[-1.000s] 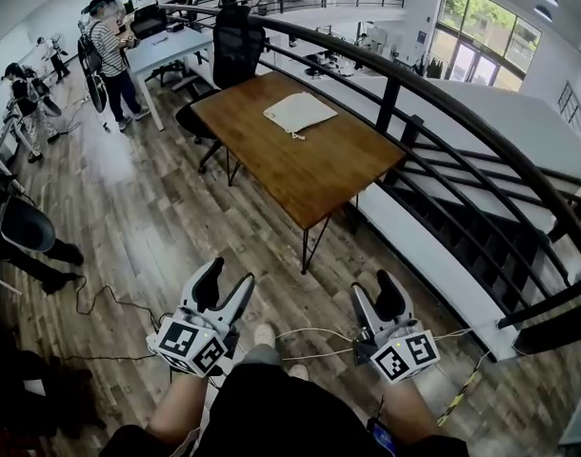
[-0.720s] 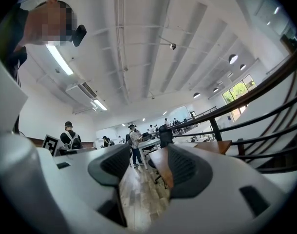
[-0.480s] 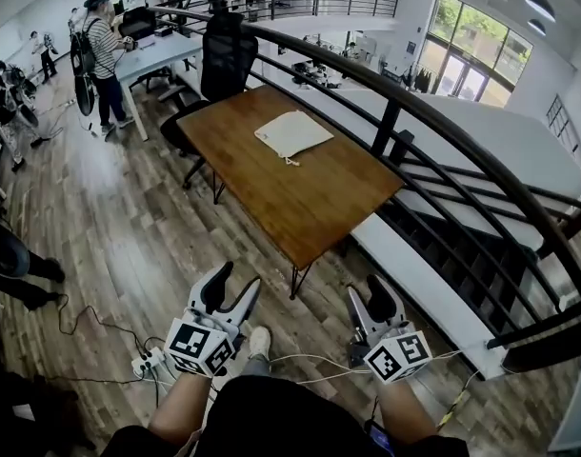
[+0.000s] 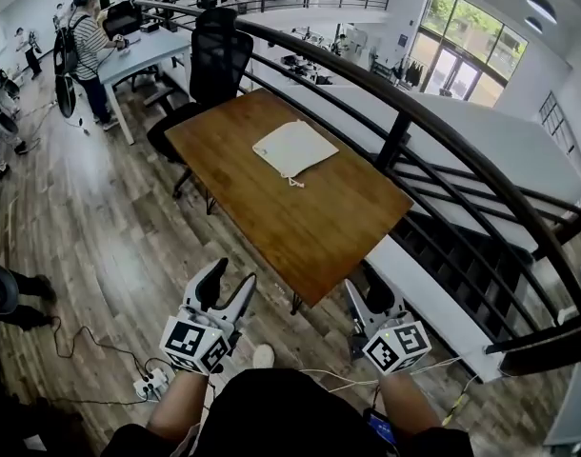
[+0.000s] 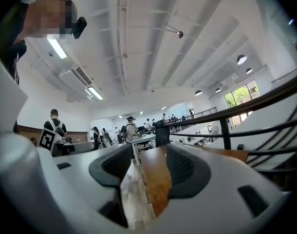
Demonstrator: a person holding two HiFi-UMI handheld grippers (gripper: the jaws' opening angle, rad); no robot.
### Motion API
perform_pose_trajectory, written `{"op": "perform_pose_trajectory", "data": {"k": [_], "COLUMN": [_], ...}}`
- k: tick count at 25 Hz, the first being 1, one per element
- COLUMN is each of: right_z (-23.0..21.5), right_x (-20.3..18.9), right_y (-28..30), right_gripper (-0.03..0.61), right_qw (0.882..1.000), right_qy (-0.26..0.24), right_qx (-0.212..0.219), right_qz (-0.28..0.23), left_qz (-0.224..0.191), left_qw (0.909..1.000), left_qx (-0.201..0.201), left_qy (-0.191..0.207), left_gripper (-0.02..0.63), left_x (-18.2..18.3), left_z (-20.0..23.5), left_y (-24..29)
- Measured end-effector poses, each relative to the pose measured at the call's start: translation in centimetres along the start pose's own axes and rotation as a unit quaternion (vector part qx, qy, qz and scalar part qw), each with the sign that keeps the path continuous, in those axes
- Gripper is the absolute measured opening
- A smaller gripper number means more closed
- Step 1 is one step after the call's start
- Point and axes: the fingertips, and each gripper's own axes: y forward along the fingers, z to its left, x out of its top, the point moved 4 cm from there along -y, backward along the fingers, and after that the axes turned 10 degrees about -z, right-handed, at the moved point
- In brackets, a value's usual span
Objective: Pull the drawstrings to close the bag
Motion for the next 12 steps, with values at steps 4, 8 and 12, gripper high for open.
{"op": "perform_pose_trajectory", "data": {"k": [4,8,12], "right_z": [-0.8,-1.5,-2.6], "right_x": [0.2,-0.9,-0.6], "right_y": [2.6,4.0,6.0], "right_gripper": [0.220,0.217,0.210], "right_qw": [1.000,1.000,0.999], "right_qy": [-0.005,0.001,0.001], "right_qx": [-0.010,-0.025,-0.030], "right_qz": [0.007,0.018,0.043], "left_qz": [0.007,0.017,0.026], "left_qw": [1.0000,0.9997,0.9993], "left_qx": [-0.006,-0.014,-0.021], "left_qy": [-0.003,-0.009,-0.018], "left_gripper": [0.252,0.252,0.251], "left_x": [0.1,-1.0,-0.5], "left_z": [2.5,3.7,3.8], "left_y": [2.0,3.3,5.5]}}
